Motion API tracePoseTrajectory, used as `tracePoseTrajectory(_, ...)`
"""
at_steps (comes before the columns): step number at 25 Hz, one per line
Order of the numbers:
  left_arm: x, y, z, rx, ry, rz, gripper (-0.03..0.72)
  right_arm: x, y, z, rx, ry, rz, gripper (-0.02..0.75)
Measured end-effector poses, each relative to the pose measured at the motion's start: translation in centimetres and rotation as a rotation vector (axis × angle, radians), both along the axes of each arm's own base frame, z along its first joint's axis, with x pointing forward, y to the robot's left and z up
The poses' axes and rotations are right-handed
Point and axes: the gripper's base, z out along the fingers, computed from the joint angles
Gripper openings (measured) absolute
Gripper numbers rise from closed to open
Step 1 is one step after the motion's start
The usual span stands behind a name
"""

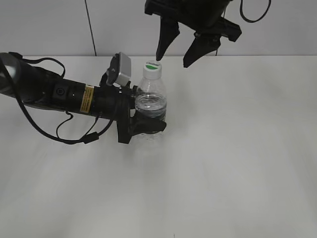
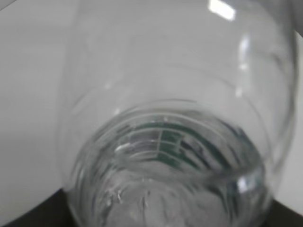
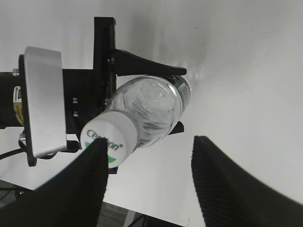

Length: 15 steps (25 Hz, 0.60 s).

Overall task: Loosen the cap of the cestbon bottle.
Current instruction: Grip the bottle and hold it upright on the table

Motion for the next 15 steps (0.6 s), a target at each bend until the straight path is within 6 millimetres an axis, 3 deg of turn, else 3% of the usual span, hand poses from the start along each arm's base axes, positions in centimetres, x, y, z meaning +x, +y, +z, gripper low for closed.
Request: tracePoseTrajectory(15, 0.2, -0.2, -2.4, -0.045, 0.03, 0.028, 0.414, 0.1, -0.1, -0.1, -0.021, -0.012, 0.0, 0.429)
